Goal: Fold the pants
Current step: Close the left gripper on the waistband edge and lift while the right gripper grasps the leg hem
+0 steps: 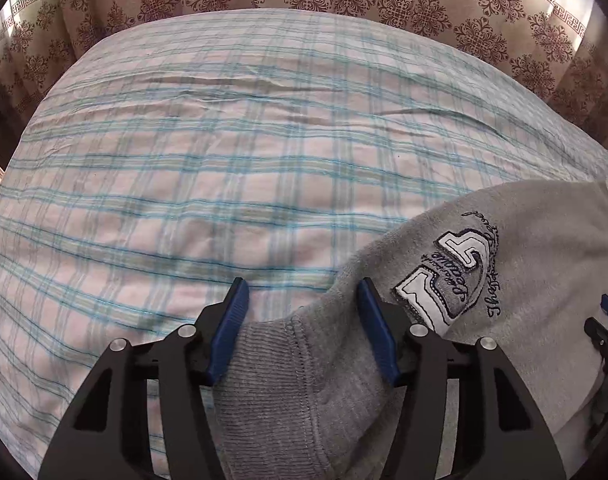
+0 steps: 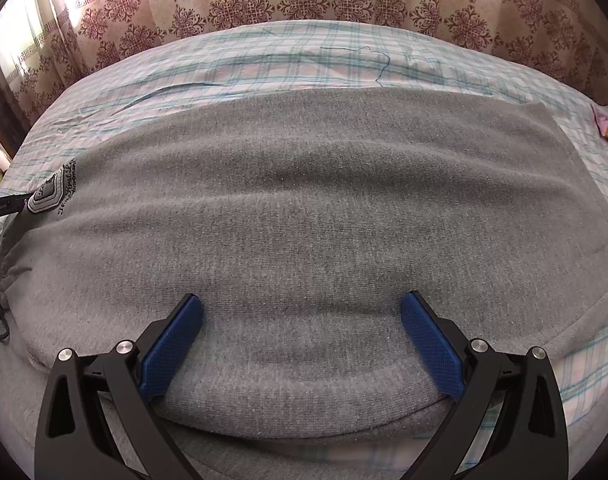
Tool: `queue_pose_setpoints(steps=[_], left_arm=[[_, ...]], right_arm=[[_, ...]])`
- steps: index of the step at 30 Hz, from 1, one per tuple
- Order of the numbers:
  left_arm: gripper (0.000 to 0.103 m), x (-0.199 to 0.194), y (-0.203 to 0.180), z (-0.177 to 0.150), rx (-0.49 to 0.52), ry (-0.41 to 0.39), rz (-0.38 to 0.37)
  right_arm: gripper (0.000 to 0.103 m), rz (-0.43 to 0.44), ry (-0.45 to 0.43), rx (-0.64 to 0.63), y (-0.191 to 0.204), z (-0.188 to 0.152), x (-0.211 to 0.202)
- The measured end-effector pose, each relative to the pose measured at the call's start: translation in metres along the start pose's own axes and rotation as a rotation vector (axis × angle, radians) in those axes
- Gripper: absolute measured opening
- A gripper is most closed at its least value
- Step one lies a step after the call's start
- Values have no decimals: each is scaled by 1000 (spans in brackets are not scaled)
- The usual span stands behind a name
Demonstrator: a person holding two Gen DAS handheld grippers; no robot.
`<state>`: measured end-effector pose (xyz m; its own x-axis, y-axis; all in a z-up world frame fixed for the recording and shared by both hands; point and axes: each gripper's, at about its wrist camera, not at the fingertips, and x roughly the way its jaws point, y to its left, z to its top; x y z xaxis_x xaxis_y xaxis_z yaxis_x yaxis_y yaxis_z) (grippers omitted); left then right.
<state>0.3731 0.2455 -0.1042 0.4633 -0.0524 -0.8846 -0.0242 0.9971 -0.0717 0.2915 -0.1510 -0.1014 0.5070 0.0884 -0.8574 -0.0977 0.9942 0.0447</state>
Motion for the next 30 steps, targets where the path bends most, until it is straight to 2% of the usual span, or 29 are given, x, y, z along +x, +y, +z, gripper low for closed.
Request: queue_pose_setpoints(steps=[1, 3, 5, 7, 15, 21, 26, 30], left_arm=[[44, -2, -2, -1, 6, -1, -9], [38, -6, -9, -4, 15, -3, -19], [27, -13, -13, -12, 16, -9, -28], [24, -24, -19, -18, 12, -23, -52], [23, -84, -53, -47, 76, -117, -142], [22, -113, -65, -68, 117, -134, -198], [21, -136, -73, -92, 152, -139, -224], [21, -146, -73, -109, 168, -121, -265]], right_arm=[[98, 0, 0, 0, 0, 0, 0], [98, 4, 2, 0, 0, 0, 0], [98, 10, 4, 2, -2, 1, -1], [98, 10, 1, 8, -5, 4, -3], [98, -37, -32, 100, -54, 35, -14], [98, -99, -53, 186, -108, 85, -18], [98, -101, -36, 349, -165, 130, -8], [98, -99, 1, 511, -204, 151, 12]])
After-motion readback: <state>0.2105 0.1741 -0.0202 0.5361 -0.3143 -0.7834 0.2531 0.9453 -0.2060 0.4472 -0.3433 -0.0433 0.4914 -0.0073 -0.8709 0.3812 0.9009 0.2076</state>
